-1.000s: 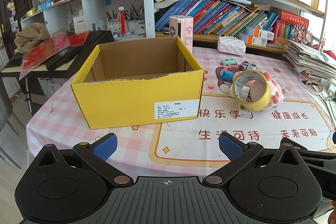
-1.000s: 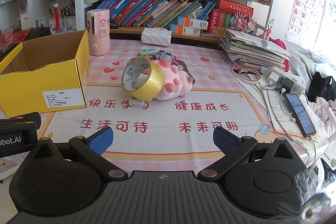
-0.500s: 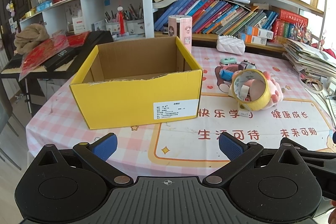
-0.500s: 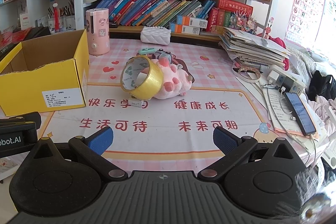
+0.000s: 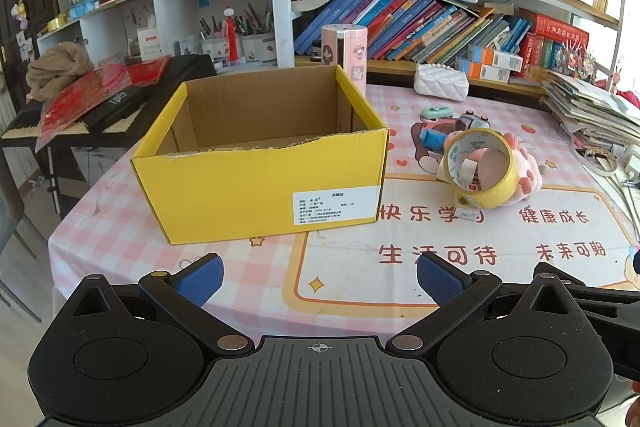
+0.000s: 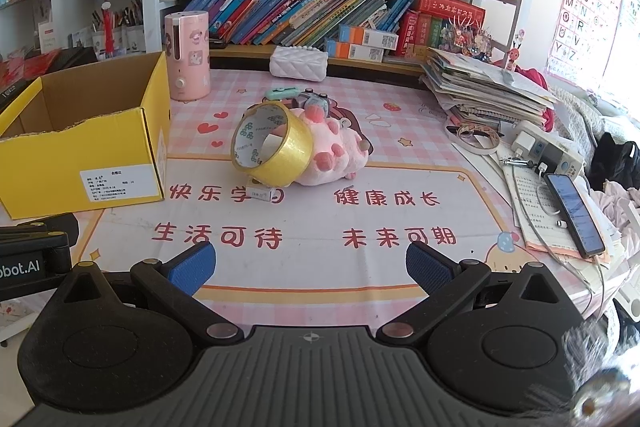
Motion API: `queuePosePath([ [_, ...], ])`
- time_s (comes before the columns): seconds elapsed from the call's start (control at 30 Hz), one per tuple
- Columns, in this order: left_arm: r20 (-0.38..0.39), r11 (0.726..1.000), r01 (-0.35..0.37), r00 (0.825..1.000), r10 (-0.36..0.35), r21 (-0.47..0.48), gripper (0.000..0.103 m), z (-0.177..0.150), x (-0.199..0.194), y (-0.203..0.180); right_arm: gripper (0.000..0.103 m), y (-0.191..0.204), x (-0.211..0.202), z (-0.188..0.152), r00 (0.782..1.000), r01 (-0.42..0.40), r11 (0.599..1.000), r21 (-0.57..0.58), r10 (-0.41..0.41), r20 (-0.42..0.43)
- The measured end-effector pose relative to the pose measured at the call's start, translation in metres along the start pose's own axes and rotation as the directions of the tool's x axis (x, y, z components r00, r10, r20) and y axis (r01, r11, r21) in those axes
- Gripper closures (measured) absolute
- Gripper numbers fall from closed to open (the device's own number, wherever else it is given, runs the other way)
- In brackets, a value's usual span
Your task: Organize objects
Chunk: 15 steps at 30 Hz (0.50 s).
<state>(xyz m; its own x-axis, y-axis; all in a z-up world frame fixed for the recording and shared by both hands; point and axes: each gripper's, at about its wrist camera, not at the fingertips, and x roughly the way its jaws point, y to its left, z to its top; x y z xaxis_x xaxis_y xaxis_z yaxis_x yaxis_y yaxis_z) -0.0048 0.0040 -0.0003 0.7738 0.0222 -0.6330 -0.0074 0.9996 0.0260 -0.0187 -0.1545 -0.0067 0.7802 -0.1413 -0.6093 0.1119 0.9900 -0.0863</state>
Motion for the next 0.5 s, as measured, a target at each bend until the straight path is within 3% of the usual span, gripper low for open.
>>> queuePosePath([
  [0.5,-0.022,1.000,0.003,1.000,-0.003,0.001,0.000,0.003,0.009,0.004,0.000,-0.001,0.013,0.000,1.000,-0.005,1.000,0.003,0.005,-0.019],
])
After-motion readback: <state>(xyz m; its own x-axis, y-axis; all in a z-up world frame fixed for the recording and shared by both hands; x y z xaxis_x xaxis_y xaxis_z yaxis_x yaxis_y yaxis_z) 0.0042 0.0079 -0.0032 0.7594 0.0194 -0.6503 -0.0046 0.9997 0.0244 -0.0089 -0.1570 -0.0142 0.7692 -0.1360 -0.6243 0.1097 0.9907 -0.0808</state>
